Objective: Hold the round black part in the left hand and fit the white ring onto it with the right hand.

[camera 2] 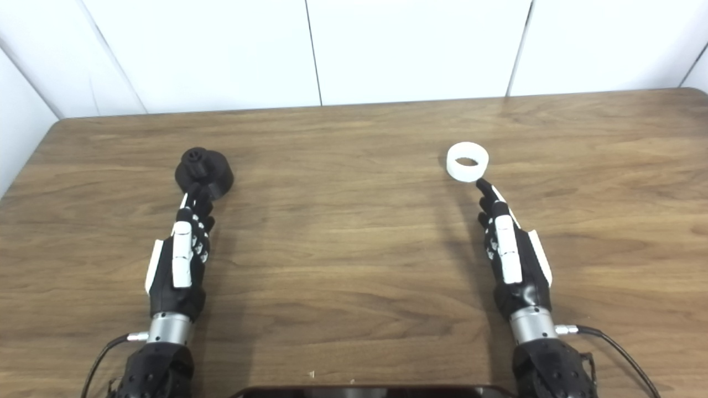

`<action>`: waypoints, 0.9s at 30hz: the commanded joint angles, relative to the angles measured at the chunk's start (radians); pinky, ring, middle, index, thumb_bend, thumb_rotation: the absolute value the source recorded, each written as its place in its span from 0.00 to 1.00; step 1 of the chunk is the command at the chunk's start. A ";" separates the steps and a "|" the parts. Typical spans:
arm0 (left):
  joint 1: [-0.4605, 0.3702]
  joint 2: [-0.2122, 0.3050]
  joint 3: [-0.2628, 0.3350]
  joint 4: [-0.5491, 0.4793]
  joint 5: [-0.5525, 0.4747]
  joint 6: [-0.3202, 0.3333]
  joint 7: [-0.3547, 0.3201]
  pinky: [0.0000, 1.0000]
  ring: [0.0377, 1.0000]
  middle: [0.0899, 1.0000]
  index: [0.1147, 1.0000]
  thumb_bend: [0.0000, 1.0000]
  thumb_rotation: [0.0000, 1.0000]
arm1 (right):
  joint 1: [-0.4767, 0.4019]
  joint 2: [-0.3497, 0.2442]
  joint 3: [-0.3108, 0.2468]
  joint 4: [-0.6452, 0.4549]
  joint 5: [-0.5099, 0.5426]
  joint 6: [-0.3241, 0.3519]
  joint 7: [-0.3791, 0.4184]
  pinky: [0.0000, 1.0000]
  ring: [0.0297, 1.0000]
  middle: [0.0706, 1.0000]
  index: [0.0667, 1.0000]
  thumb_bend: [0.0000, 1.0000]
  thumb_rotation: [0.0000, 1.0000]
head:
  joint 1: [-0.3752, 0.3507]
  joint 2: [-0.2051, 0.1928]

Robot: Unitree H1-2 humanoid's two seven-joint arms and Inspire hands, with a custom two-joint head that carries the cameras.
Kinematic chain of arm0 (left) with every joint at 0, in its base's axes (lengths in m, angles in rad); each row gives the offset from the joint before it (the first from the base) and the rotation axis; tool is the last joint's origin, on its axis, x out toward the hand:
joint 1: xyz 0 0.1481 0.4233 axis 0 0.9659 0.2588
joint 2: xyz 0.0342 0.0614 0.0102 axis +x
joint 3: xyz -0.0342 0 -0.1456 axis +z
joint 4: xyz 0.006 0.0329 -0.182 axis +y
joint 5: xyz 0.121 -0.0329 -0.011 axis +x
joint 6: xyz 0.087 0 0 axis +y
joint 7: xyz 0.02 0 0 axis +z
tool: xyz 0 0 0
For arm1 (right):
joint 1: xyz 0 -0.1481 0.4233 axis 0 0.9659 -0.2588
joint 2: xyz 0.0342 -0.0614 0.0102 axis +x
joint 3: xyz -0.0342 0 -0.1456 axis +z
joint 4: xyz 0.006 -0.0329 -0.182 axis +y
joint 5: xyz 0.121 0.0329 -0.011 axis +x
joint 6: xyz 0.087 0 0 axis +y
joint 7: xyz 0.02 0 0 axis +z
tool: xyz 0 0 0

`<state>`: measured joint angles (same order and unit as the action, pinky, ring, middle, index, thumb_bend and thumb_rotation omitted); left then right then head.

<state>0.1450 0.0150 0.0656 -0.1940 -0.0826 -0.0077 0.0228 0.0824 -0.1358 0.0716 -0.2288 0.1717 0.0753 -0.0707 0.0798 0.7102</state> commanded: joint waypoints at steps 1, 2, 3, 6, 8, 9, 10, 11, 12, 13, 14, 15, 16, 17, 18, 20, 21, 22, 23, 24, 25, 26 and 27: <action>0.028 0.003 -0.002 -0.012 0.004 -0.029 -0.009 1.00 1.00 1.00 1.00 0.48 1.00 | -0.046 0.072 -0.002 0.003 0.002 -0.041 0.008 1.00 0.99 0.99 0.92 0.49 1.00 | 0.001 -0.001; 0.027 0.004 -0.002 -0.010 0.003 -0.032 -0.010 1.00 1.00 1.00 1.00 0.48 1.00 | -0.048 0.071 -0.003 0.004 0.003 -0.042 0.009 1.00 1.00 0.99 0.91 0.49 1.00 | 0.001 -0.001; 0.028 0.004 -0.001 -0.009 0.002 -0.032 -0.010 1.00 1.00 1.00 1.00 0.48 1.00 | -0.049 0.071 -0.003 0.003 0.002 -0.040 0.008 1.00 1.00 0.99 0.91 0.49 1.00 | 0.001 -0.002; 0.029 0.009 0.000 -0.007 0.003 -0.029 -0.012 1.00 1.00 1.00 1.00 0.49 0.99 | -0.052 0.074 -0.005 -0.002 0.003 -0.031 0.005 1.00 1.00 0.99 0.91 0.50 1.00 | -0.001 -0.005; 0.029 0.011 0.001 -0.006 0.003 -0.030 -0.013 1.00 1.00 1.00 1.00 0.49 0.99 | -0.053 0.075 -0.004 -0.002 0.000 -0.030 0.004 1.00 1.00 0.99 0.91 0.49 1.00 | -0.003 -0.006; 0.029 0.011 0.001 -0.007 0.004 -0.030 -0.012 1.00 1.00 1.00 1.00 0.48 1.00 | -0.053 0.075 -0.003 -0.002 -0.003 -0.032 0.004 1.00 0.99 0.99 0.91 0.49 1.00 | -0.003 -0.006; 0.028 0.010 0.003 -0.006 0.008 -0.032 -0.009 1.00 1.00 1.00 1.00 0.47 1.00 | -0.054 0.074 -0.003 0.000 -0.005 -0.037 0.005 1.00 0.99 0.99 0.91 0.49 1.00 | -0.003 -0.007; 0.027 0.009 0.004 -0.006 0.011 -0.034 -0.006 1.00 1.00 1.00 1.00 0.47 1.00 | -0.055 0.074 -0.002 0.002 -0.006 -0.041 0.006 1.00 0.99 0.99 0.91 0.49 1.00 | -0.003 -0.007; 0.026 0.010 0.004 -0.006 0.015 -0.032 -0.005 1.00 1.00 1.00 1.00 0.47 0.99 | -0.055 0.075 -0.003 0.003 -0.005 -0.044 0.006 1.00 1.00 0.99 0.92 0.48 1.00 | -0.003 -0.007; 0.026 0.010 0.004 -0.007 0.017 -0.031 -0.005 1.00 1.00 1.00 1.00 0.48 0.98 | -0.056 0.076 -0.003 0.004 -0.005 -0.047 0.006 1.00 1.00 0.98 0.92 0.48 1.00 | -0.003 -0.007; 0.026 0.012 0.003 -0.007 0.018 -0.032 -0.007 1.00 1.00 1.00 1.00 0.48 0.98 | -0.055 0.077 -0.004 0.003 -0.005 -0.046 0.004 1.00 0.99 0.98 0.91 0.48 1.00 | -0.003 -0.007; 0.025 0.014 0.002 -0.007 0.018 -0.031 -0.010 1.00 1.00 1.00 1.00 0.49 0.98 | -0.055 0.077 -0.004 0.004 -0.005 -0.049 0.004 1.00 0.99 0.98 0.91 0.48 1.00 | 0.000 -0.008; 0.025 0.018 0.000 -0.009 0.020 -0.028 -0.013 1.00 1.00 1.00 1.00 0.49 0.97 | -0.055 0.076 -0.004 0.007 -0.004 -0.052 0.006 1.00 0.99 0.98 0.92 0.48 1.00 | 0.000 -0.008; 0.025 0.024 -0.002 -0.010 0.025 -0.024 -0.016 1.00 1.00 1.00 1.00 0.50 0.97 | -0.054 0.075 -0.005 0.008 -0.003 -0.053 0.008 1.00 1.00 0.98 0.92 0.48 1.00 | 0.001 -0.008; 0.024 0.030 -0.003 -0.008 0.034 -0.021 -0.018 1.00 1.00 1.00 1.00 0.52 0.94 | -0.054 0.074 -0.005 0.008 -0.002 -0.053 0.009 1.00 1.00 0.98 0.92 0.49 1.00 | 0.001 -0.008; 0.014 0.041 0.006 0.002 0.033 -0.011 -0.020 1.00 1.00 1.00 1.00 0.57 0.80 | -0.053 0.071 -0.005 0.004 0.001 -0.048 0.012 1.00 1.00 0.99 0.92 0.49 1.00 | 0.001 -0.008; 0.011 0.042 0.011 0.005 0.028 -0.008 -0.023 1.00 1.00 1.00 1.00 0.60 0.71 | -0.053 0.070 -0.005 0.003 0.001 -0.046 0.013 1.00 1.00 0.99 0.92 0.49 1.00 | 0.001 -0.008; 0.012 0.053 0.015 -0.010 0.047 0.009 -0.022 1.00 1.00 1.00 1.00 0.61 0.66 | -0.054 0.070 -0.005 0.004 0.002 -0.045 0.014 1.00 1.00 0.99 0.92 0.49 1.00 | 0.008 -0.011; 0.013 0.059 0.018 -0.022 0.064 0.021 -0.023 1.00 1.00 1.00 1.00 0.64 0.59 | -0.055 0.070 -0.005 0.005 0.003 -0.044 0.014 1.00 1.00 0.99 0.92 0.49 1.00 | 0.008 -0.011; 0.014 0.073 0.021 -0.040 0.103 0.038 -0.018 1.00 1.00 1.00 1.00 0.65 0.57 | -0.056 0.071 -0.005 0.006 0.003 -0.043 0.015 1.00 1.00 0.99 0.92 0.49 1.00 | 0.012 -0.011; 0.012 0.087 0.026 -0.054 0.155 0.051 -0.006 1.00 1.00 1.00 1.00 0.67 0.55 | -0.057 0.074 -0.005 0.009 0.003 -0.044 0.013 1.00 1.00 0.99 0.92 0.49 1.00 | 0.015 -0.013; 0.006 0.097 0.036 -0.062 0.179 0.059 0.001 0.98 1.00 1.00 1.00 0.69 0.54 | -0.058 0.075 -0.005 0.011 0.004 -0.045 0.013 1.00 1.00 0.99 0.92 0.49 1.00 | 0.015 -0.013; -0.004 0.106 0.048 -0.066 0.192 0.065 0.003 0.98 1.00 1.00 1.00 0.72 0.49 | -0.060 0.075 -0.004 0.014 0.004 -0.048 0.015 1.00 0.99 0.99 0.91 0.48 1.00 | 0.020 -0.014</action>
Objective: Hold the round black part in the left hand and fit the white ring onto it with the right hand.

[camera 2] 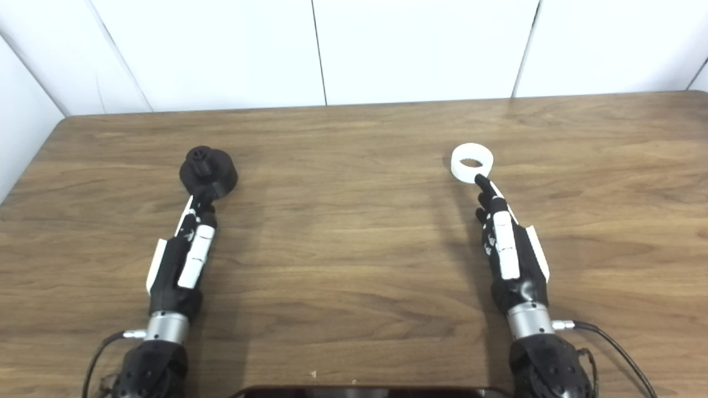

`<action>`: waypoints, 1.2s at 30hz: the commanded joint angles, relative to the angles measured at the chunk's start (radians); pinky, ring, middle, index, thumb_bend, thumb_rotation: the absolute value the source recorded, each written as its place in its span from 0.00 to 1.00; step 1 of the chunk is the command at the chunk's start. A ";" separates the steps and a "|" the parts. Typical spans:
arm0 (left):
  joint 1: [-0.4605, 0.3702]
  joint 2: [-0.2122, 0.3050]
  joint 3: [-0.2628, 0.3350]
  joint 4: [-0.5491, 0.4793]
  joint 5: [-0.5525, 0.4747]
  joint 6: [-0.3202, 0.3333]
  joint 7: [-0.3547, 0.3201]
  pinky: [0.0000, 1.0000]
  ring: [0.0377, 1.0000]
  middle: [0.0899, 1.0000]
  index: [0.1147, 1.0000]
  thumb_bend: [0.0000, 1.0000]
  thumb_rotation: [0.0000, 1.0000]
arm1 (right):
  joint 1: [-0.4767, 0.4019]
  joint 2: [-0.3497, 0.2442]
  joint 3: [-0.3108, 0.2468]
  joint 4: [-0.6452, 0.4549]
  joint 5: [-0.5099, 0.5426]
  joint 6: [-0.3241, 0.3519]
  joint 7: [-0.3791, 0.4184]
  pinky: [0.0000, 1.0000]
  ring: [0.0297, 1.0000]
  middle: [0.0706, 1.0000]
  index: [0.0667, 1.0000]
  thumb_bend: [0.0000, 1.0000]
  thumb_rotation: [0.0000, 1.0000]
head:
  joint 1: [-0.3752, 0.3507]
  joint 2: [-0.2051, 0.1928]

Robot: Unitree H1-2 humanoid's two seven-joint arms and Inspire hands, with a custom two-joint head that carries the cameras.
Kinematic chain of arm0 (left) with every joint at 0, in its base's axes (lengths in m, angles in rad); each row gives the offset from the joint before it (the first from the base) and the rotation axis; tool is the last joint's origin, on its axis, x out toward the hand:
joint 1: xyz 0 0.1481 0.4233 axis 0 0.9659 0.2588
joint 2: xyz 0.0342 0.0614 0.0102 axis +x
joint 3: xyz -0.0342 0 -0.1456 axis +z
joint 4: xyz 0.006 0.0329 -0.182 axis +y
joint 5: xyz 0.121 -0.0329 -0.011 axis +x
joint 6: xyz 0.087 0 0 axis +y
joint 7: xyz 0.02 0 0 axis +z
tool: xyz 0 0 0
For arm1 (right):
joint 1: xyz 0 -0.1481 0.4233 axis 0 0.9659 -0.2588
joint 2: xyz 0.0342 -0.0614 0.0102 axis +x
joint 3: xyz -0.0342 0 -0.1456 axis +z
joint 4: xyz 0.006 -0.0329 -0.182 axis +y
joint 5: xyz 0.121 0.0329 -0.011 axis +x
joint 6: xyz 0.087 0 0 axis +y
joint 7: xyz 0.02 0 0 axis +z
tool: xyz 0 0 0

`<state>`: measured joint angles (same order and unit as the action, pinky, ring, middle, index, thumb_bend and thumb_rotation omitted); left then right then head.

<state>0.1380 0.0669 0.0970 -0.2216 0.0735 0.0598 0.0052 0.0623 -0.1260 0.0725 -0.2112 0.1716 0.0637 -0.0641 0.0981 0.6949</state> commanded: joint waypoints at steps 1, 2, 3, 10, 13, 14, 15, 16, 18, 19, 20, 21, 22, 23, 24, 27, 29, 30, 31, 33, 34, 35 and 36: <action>-0.009 0.066 0.028 -0.037 0.037 -0.005 0.016 0.97 0.99 1.00 1.00 0.75 0.45 | -0.040 0.064 -0.004 -0.001 0.005 -0.038 0.011 1.00 0.99 0.99 0.92 0.48 1.00 | 0.002 0.001; -0.017 0.074 0.036 -0.035 0.036 -0.007 0.011 0.96 0.99 1.00 1.00 0.79 0.41 | -0.041 0.063 -0.003 0.001 0.006 -0.039 0.014 1.00 0.99 0.99 0.92 0.47 1.00 | 0.003 0.000; -0.029 0.097 0.045 -0.031 0.039 -0.010 0.003 0.96 0.99 1.00 1.00 0.81 0.39 | -0.041 0.061 -0.002 0.002 0.005 -0.040 0.016 1.00 0.99 0.99 0.92 0.47 1.00 | 0.008 -0.002; -0.107 0.230 0.088 -0.054 0.072 0.077 -0.017 0.92 0.98 1.00 0.99 0.97 0.32 | -0.039 0.060 -0.002 -0.021 -0.007 -0.004 0.015 1.00 0.99 0.99 0.92 0.49 1.00 | 0.011 -0.004; -0.141 0.265 0.097 -0.065 0.074 0.119 -0.022 0.92 0.98 1.00 0.99 0.98 0.31 | -0.036 0.066 -0.006 -0.024 -0.009 0.007 0.008 1.00 0.98 0.98 0.92 0.49 1.00 | 0.008 -0.004; -0.152 0.277 0.097 -0.060 0.075 0.115 -0.025 0.94 0.99 1.00 0.99 0.97 0.30 | -0.035 0.070 -0.007 -0.025 -0.009 0.009 0.005 0.99 0.98 0.98 0.92 0.49 1.00 | 0.006 -0.005; -0.163 0.287 0.095 -0.053 0.080 0.113 -0.026 0.97 1.00 1.00 1.00 0.97 0.29 | -0.034 0.073 -0.007 -0.024 -0.009 0.010 0.003 0.99 0.97 0.97 0.92 0.49 1.00 | 0.005 -0.005; -0.174 0.297 0.092 -0.047 0.088 0.114 -0.027 0.99 1.00 1.00 1.00 0.98 0.28 | -0.032 0.073 -0.007 -0.023 -0.010 0.009 0.003 0.99 0.97 0.97 0.92 0.49 1.00 | 0.005 -0.005; -0.195 0.316 0.082 -0.034 0.116 0.113 -0.026 1.00 1.00 1.00 1.00 0.97 0.25 | -0.032 0.073 -0.005 -0.018 -0.012 0.003 0.004 0.99 0.98 0.97 0.92 0.49 1.00 | 0.005 -0.006; -0.205 0.326 0.075 -0.026 0.130 0.112 -0.026 1.00 1.00 1.00 1.00 0.97 0.24 | -0.032 0.073 -0.004 -0.016 -0.012 0.002 0.005 0.99 0.98 0.97 0.91 0.49 1.00 | 0.007 -0.007; -0.215 0.337 0.068 -0.015 0.145 0.110 -0.028 1.00 1.00 1.00 0.99 0.96 0.23 | -0.033 0.072 -0.004 -0.014 -0.011 0.002 0.006 0.99 0.98 0.98 0.91 0.50 1.00 | 0.010 -0.009; -0.225 0.349 0.061 -0.001 0.161 0.111 -0.031 0.98 1.00 1.00 0.99 0.96 0.23 | -0.033 0.072 -0.003 -0.013 -0.012 0.003 0.006 1.00 0.98 0.98 0.92 0.50 1.00 | 0.011 -0.010; -0.235 0.359 0.054 0.015 0.176 0.110 -0.032 0.97 1.00 1.00 0.99 0.96 0.24 | -0.034 0.074 -0.003 -0.013 -0.013 0.004 0.005 1.00 0.98 0.98 0.92 0.51 1.00 | 0.013 -0.013; -0.247 0.375 0.042 0.035 0.204 0.113 -0.034 0.96 1.00 1.00 0.99 0.96 0.27 | -0.035 0.076 -0.003 -0.012 -0.012 0.005 0.004 1.00 0.98 0.98 0.92 0.51 1.00 | 0.014 -0.015; -0.260 0.390 0.029 0.054 0.229 0.122 -0.040 0.96 1.00 1.00 0.99 0.96 0.28 | -0.037 0.076 -0.003 -0.010 -0.012 0.005 0.005 1.00 0.98 0.98 0.92 0.51 1.00 | 0.015 -0.016; -0.290 0.418 0.002 0.080 0.273 0.158 -0.061 0.96 1.00 1.00 0.98 0.96 0.28 | -0.043 0.077 -0.001 -0.003 -0.009 0.002 0.009 1.00 0.97 0.97 0.92 0.50 1.00 | 0.018 -0.020; -0.320 0.442 -0.021 0.093 0.302 0.194 -0.087 0.96 1.00 1.00 0.97 0.97 0.28 | -0.050 0.079 0.001 0.004 -0.006 0.002 0.012 0.99 0.97 0.97 0.92 0.49 1.00 | 0.020 -0.022; -0.334 0.454 -0.032 0.100 0.316 0.206 -0.100 0.95 1.00 1.00 0.96 0.97 0.28 | -0.054 0.080 0.002 0.008 -0.006 0.001 0.014 0.99 0.97 0.97 0.92 0.49 1.00 | 0.023 -0.023; -0.342 0.461 -0.039 0.104 0.324 0.210 -0.107 0.94 1.00 1.00 0.96 0.97 0.28 | -0.056 0.080 0.002 0.011 -0.007 0.001 0.015 0.99 0.97 0.97 0.92 0.49 1.00 | 0.023 -0.023; -0.366 0.474 -0.052 0.116 0.335 0.220 -0.123 0.94 1.00 1.00 0.94 0.97 0.27 | -0.060 0.082 0.003 0.020 -0.010 -0.005 0.016 0.99 0.96 0.96 0.91 0.48 1.00 | 0.026 -0.027; -0.378 0.478 -0.057 0.123 0.341 0.224 -0.129 0.94 1.00 1.00 0.93 0.97 0.25 | -0.062 0.084 0.003 0.024 -0.009 -0.008 0.018 0.99 0.96 0.96 0.91 0.48 1.00 | 0.026 -0.029; -0.386 0.481 -0.061 0.128 0.345 0.226 -0.134 0.94 1.00 0.99 0.92 0.97 0.24 | -0.063 0.085 0.003 0.027 -0.009 -0.010 0.019 0.99 0.96 0.96 0.91 0.48 1.00 | 0.026 -0.029; -0.398 0.486 -0.069 0.137 0.352 0.223 -0.139 0.94 1.00 0.99 0.92 0.97 0.24 | -0.063 0.087 0.002 0.027 -0.011 -0.006 0.018 0.99 0.96 0.96 0.91 0.48 1.00 | 0.026 -0.030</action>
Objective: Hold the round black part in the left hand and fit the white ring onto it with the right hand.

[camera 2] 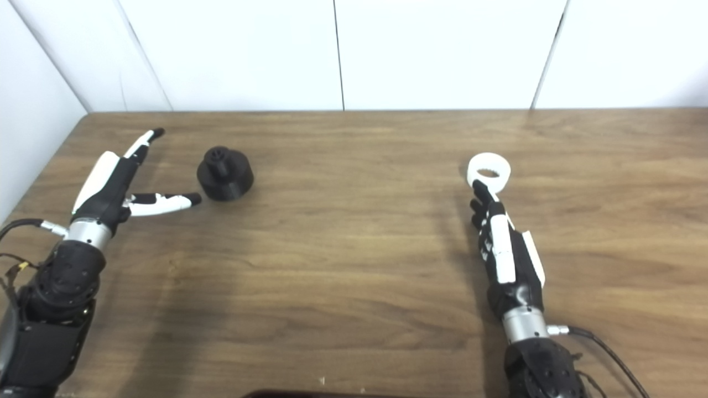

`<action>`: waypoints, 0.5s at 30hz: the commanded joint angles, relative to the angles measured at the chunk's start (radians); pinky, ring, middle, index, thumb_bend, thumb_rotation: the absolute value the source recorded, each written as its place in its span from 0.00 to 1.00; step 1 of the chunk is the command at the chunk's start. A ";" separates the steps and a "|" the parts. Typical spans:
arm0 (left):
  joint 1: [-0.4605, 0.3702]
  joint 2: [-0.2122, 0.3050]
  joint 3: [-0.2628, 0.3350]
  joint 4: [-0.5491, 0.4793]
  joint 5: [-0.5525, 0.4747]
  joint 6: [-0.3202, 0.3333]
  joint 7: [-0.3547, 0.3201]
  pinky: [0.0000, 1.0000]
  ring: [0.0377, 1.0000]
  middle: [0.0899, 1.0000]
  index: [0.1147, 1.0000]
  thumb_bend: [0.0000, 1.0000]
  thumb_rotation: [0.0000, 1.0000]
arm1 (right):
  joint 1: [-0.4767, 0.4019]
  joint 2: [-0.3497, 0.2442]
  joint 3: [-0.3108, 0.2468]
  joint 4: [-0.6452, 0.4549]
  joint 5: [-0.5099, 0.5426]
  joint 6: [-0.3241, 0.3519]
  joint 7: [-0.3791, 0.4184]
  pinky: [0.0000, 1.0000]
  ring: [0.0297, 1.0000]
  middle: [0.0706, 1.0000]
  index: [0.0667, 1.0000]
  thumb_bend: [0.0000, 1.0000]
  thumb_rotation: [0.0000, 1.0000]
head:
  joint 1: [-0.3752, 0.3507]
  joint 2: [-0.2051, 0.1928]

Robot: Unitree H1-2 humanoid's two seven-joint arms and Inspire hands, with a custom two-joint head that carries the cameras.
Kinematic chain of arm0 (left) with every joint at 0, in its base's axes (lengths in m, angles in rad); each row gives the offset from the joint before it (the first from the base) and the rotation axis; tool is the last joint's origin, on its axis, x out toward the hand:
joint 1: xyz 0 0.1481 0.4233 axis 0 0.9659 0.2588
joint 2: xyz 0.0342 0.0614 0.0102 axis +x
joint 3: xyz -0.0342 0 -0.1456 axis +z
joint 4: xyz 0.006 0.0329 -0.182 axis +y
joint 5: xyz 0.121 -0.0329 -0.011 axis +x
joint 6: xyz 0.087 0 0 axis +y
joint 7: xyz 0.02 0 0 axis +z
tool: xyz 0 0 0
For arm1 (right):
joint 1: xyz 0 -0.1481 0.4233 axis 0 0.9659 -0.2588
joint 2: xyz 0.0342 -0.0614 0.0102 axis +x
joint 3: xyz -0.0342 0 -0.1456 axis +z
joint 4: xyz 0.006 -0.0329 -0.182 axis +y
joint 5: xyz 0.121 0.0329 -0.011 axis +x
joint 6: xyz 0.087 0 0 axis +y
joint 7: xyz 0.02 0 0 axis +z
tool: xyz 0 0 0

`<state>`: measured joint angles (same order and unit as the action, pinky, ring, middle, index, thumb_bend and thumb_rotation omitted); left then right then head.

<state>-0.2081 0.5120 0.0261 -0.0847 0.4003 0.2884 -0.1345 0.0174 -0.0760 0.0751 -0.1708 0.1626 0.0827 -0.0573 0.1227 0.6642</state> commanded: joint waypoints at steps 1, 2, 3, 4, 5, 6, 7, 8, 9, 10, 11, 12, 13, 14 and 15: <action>-0.059 0.045 -0.003 0.007 0.029 -0.008 -0.002 0.95 1.00 0.99 0.92 0.97 0.23 | -0.018 0.039 -0.003 -0.014 -0.004 -0.021 0.010 0.98 0.96 0.96 0.91 0.49 1.00 | 0.001 0.001; -0.069 0.050 -0.012 0.015 0.036 -0.006 -0.009 0.95 1.00 0.99 0.92 0.98 0.23 | -0.019 0.041 -0.003 -0.015 -0.008 -0.019 0.009 0.98 0.96 0.96 0.91 0.49 1.00 | -0.001 -0.002; -0.078 0.055 -0.021 0.022 0.043 -0.006 -0.015 0.95 1.00 0.99 0.92 0.99 0.25 | -0.019 0.043 -0.004 -0.015 -0.011 -0.017 0.010 0.97 0.96 0.96 0.91 0.49 1.00 | -0.001 -0.004; -0.085 0.059 -0.028 0.029 0.049 -0.008 -0.020 0.95 1.00 0.99 0.92 0.99 0.25 | -0.019 0.043 -0.005 -0.016 -0.016 -0.018 0.012 0.96 0.95 0.95 0.91 0.49 1.00 | -0.002 -0.004; -0.093 0.061 -0.033 0.037 0.052 -0.009 -0.025 0.95 1.00 0.99 0.92 0.99 0.24 | -0.019 0.044 -0.005 -0.015 -0.020 -0.020 0.014 0.96 0.95 0.95 0.91 0.48 1.00 | -0.005 -0.005; -0.097 0.063 -0.036 0.041 0.052 -0.011 -0.027 0.95 1.00 0.98 0.92 0.99 0.23 | -0.019 0.045 -0.006 -0.015 -0.023 -0.021 0.017 0.96 0.95 0.95 0.91 0.48 1.00 | -0.006 -0.005; -0.102 0.066 -0.041 0.050 0.055 -0.016 -0.029 0.94 1.00 0.98 0.92 0.98 0.22 | -0.019 0.046 -0.008 -0.013 -0.024 -0.023 0.019 0.96 0.95 0.95 0.91 0.48 1.00 | -0.007 -0.006; -0.106 0.067 -0.044 0.056 0.058 -0.020 -0.031 0.94 1.00 0.98 0.91 0.98 0.21 | -0.019 0.047 -0.009 -0.011 -0.025 -0.025 0.022 0.97 0.96 0.95 0.91 0.48 1.00 | -0.007 -0.006; -0.111 0.070 -0.050 0.065 0.062 -0.023 -0.033 0.93 1.00 0.98 0.91 0.98 0.21 | -0.019 0.049 -0.011 -0.012 -0.027 -0.024 0.021 0.97 0.96 0.95 0.91 0.48 1.00 | -0.009 -0.006; -0.118 0.073 -0.057 0.074 0.066 -0.023 -0.037 0.93 1.00 0.98 0.91 0.98 0.21 | -0.017 0.052 -0.013 -0.012 -0.028 -0.024 0.021 0.97 0.96 0.95 0.91 0.48 1.00 | -0.010 -0.007; -0.123 0.075 -0.062 0.081 0.067 -0.022 -0.040 0.93 1.00 0.98 0.91 0.97 0.21 | -0.016 0.054 -0.014 -0.013 -0.028 -0.023 0.021 0.97 0.96 0.95 0.91 0.48 1.00 | -0.010 -0.007; -0.129 0.077 -0.066 0.089 0.065 -0.026 -0.043 0.94 1.00 0.98 0.91 0.97 0.21 | -0.015 0.055 -0.015 -0.014 -0.029 -0.022 0.023 0.97 0.96 0.95 0.91 0.49 1.00 | -0.012 -0.007; -0.134 0.080 -0.071 0.099 0.066 -0.033 -0.046 0.94 1.00 0.98 0.90 0.97 0.20 | -0.013 0.057 -0.016 -0.017 -0.030 -0.021 0.023 0.98 0.96 0.95 0.91 0.49 1.00 | -0.011 -0.008; -0.140 0.082 -0.078 0.110 0.071 -0.041 -0.047 0.93 1.00 0.97 0.90 0.97 0.21 | -0.013 0.058 -0.017 -0.018 -0.032 -0.019 0.023 0.98 0.96 0.95 0.91 0.49 1.00 | -0.012 -0.008; -0.148 0.084 -0.085 0.124 0.076 -0.046 -0.050 0.93 1.00 0.97 0.89 0.98 0.22 | -0.012 0.058 -0.018 -0.020 -0.035 -0.017 0.023 0.98 0.96 0.96 0.91 0.50 1.00 | -0.013 -0.007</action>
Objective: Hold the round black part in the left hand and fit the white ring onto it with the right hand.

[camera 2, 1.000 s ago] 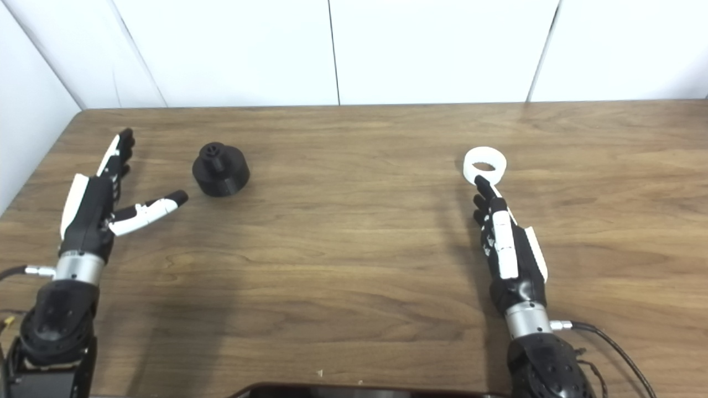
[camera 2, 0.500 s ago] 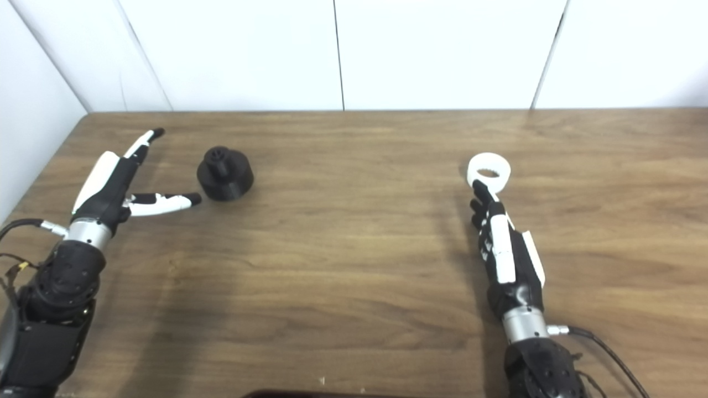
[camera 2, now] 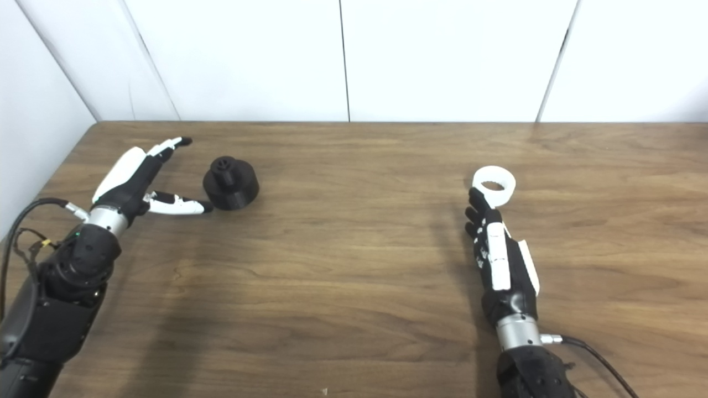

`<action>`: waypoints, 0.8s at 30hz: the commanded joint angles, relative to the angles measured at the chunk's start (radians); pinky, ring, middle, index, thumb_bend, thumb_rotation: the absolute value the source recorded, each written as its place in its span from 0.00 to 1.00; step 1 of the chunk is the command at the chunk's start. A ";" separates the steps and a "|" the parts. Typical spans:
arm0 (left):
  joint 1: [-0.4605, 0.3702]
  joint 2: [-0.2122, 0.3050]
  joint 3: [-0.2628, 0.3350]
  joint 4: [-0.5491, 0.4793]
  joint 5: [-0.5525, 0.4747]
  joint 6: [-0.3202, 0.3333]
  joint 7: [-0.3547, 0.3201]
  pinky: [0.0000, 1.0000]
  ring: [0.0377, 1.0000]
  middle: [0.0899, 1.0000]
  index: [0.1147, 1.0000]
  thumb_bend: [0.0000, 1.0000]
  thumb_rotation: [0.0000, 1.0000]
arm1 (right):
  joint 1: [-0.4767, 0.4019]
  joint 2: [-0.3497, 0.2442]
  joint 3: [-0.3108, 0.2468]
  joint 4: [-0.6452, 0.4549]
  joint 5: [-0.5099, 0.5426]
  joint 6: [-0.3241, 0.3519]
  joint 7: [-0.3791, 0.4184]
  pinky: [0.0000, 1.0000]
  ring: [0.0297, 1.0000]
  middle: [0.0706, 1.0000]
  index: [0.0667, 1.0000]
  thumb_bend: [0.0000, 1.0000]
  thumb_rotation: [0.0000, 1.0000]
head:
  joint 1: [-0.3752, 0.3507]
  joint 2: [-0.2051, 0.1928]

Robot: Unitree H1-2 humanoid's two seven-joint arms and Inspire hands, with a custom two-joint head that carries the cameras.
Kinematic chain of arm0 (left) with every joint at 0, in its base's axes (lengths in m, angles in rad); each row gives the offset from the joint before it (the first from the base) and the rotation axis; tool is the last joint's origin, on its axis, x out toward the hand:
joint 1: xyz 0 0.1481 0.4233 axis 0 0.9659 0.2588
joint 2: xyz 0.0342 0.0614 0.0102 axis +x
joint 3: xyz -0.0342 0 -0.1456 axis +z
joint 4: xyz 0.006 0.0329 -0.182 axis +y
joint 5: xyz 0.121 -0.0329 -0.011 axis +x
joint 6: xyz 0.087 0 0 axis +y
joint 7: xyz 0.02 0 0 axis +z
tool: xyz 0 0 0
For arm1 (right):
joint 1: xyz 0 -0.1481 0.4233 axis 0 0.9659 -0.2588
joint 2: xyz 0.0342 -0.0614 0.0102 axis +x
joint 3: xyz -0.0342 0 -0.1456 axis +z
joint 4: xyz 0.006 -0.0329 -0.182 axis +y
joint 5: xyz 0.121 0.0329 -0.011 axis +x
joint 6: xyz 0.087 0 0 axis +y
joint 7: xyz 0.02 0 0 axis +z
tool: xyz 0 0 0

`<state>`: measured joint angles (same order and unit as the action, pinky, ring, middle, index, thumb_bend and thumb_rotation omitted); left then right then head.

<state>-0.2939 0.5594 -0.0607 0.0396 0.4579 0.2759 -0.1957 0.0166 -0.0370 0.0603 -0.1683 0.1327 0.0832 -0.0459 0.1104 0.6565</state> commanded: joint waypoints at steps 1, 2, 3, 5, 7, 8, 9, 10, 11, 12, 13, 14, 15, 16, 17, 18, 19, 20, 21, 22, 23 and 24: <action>-0.067 0.038 -0.003 0.009 0.021 -0.036 0.010 0.93 1.00 0.97 0.88 0.98 0.22 | -0.011 0.020 -0.003 -0.023 -0.006 -0.016 0.011 0.98 0.96 0.96 0.91 0.51 1.00 | -0.001 0.000; -0.072 0.041 -0.009 0.019 0.027 -0.039 0.008 0.93 1.00 0.97 0.87 0.98 0.23 | -0.011 0.021 -0.004 -0.023 -0.008 -0.015 0.011 0.98 0.96 0.96 0.91 0.51 1.00 | -0.002 0.000; -0.077 0.044 -0.015 0.027 0.032 -0.041 0.006 0.93 1.00 0.97 0.86 0.98 0.23 | -0.010 0.023 -0.005 -0.025 -0.009 -0.013 0.010 0.98 0.96 0.95 0.91 0.52 1.00 | -0.002 0.000; -0.088 0.049 -0.028 0.044 0.044 -0.039 0.002 0.93 1.00 0.97 0.84 0.99 0.22 | -0.008 0.021 -0.005 -0.026 -0.012 -0.016 0.013 0.97 0.95 0.95 0.91 0.51 1.00 | -0.004 0.000; -0.099 0.052 -0.040 0.059 0.056 -0.032 -0.003 0.93 1.00 0.98 0.83 0.99 0.22 | -0.006 0.020 -0.006 -0.025 -0.016 -0.019 0.014 0.96 0.95 0.95 0.91 0.51 1.00 | -0.004 -0.001; -0.103 0.053 -0.045 0.066 0.061 -0.033 -0.004 0.93 1.00 0.98 0.83 1.00 0.23 | -0.005 0.020 -0.007 -0.025 -0.016 -0.020 0.015 0.96 0.95 0.95 0.91 0.50 1.00 | -0.005 -0.001; -0.107 0.054 -0.049 0.073 0.064 -0.037 -0.005 0.93 1.00 0.98 0.83 1.00 0.24 | -0.005 0.020 -0.009 -0.024 -0.014 -0.021 0.016 0.96 0.96 0.95 0.91 0.50 1.00 | -0.006 -0.001; -0.110 0.055 -0.051 0.080 0.065 -0.040 -0.007 0.93 1.00 0.98 0.83 1.00 0.25 | -0.004 0.020 -0.010 -0.024 -0.013 -0.022 0.017 0.97 0.96 0.95 0.91 0.50 1.00 | -0.007 -0.001; -0.114 0.057 -0.055 0.085 0.068 -0.038 -0.013 0.93 1.00 0.98 0.83 1.00 0.25 | -0.003 0.020 -0.011 -0.024 -0.013 -0.022 0.018 0.97 0.96 0.95 0.91 0.50 1.00 | -0.007 -0.001; -0.118 0.059 -0.060 0.090 0.070 -0.036 -0.019 0.94 1.00 0.99 0.84 1.00 0.27 | -0.003 0.020 -0.012 -0.025 -0.014 -0.023 0.018 0.96 0.96 0.95 0.90 0.51 1.00 | -0.008 -0.001; -0.122 0.060 -0.064 0.097 0.072 -0.035 -0.024 0.94 1.00 0.99 0.85 1.00 0.27 | -0.002 0.020 -0.013 -0.025 -0.015 -0.024 0.018 0.96 0.95 0.95 0.90 0.51 1.00 | -0.008 -0.001; -0.126 0.062 -0.068 0.104 0.074 -0.036 -0.026 0.94 1.00 0.99 0.85 1.00 0.27 | -0.002 0.021 -0.014 -0.025 -0.016 -0.026 0.016 0.96 0.95 0.94 0.90 0.51 1.00 | -0.008 -0.001; -0.129 0.063 -0.072 0.113 0.075 -0.043 -0.027 0.94 1.00 0.98 0.85 1.00 0.26 | -0.002 0.022 -0.016 -0.025 -0.016 -0.028 0.016 0.95 0.94 0.94 0.90 0.51 1.00 | -0.009 -0.001; -0.132 0.064 -0.074 0.120 0.077 -0.048 -0.028 0.95 1.00 0.98 0.85 1.00 0.26 | -0.001 0.023 -0.017 -0.025 -0.015 -0.029 0.016 0.95 0.94 0.94 0.90 0.50 1.00 | -0.009 -0.002; -0.133 0.065 -0.078 0.124 0.079 -0.051 -0.028 0.95 1.00 0.98 0.85 1.00 0.26 | -0.001 0.024 -0.018 -0.026 -0.015 -0.028 0.016 0.95 0.94 0.93 0.90 0.50 1.00 | -0.009 -0.002; -0.135 0.066 -0.081 0.127 0.079 -0.052 -0.031 0.95 1.00 0.98 0.85 1.00 0.27 | -0.001 0.025 -0.019 -0.025 -0.015 -0.030 0.016 0.94 0.94 0.93 0.90 0.50 1.00 | -0.010 -0.003; -0.137 0.067 -0.083 0.131 0.079 -0.052 -0.034 0.96 1.00 0.98 0.85 1.00 0.27 | 0.000 0.025 -0.019 -0.024 -0.017 -0.030 0.016 0.94 0.94 0.93 0.90 0.50 1.00 | -0.011 -0.003; -0.139 0.068 -0.086 0.134 0.079 -0.052 -0.037 0.96 1.00 0.98 0.85 1.00 0.27 | 0.000 0.025 -0.019 -0.023 -0.015 -0.034 0.018 0.94 0.94 0.93 0.90 0.50 1.00 | -0.011 -0.004; -0.140 0.069 -0.089 0.138 0.080 -0.053 -0.040 0.97 1.00 0.98 0.85 1.00 0.28 | 0.001 0.025 -0.020 -0.022 -0.014 -0.036 0.020 0.95 0.94 0.93 0.90 0.51 1.00 | -0.011 -0.005; -0.141 0.070 -0.090 0.141 0.081 -0.054 -0.042 0.97 1.00 0.98 0.85 1.00 0.28 | 0.001 0.025 -0.020 -0.022 -0.013 -0.038 0.021 0.95 0.94 0.93 0.90 0.50 1.00 | -0.011 -0.005; -0.143 0.071 -0.092 0.147 0.081 -0.058 -0.042 0.98 1.00 0.98 0.85 1.00 0.28 | 0.002 0.024 -0.020 -0.022 -0.016 -0.038 0.021 0.95 0.94 0.94 0.90 0.50 1.00 | -0.011 -0.005; -0.145 0.071 -0.092 0.150 0.082 -0.060 -0.043 0.98 1.00 0.98 0.86 1.00 0.28 | 0.002 0.024 -0.020 -0.022 -0.019 -0.038 0.022 0.95 0.94 0.94 0.90 0.50 1.00 | -0.011 -0.005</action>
<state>-0.3711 0.5895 -0.1615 0.1955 0.5285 0.2397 -0.2487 0.0191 -0.0248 0.0452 -0.1688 0.1130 0.0806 -0.0382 0.0997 0.6504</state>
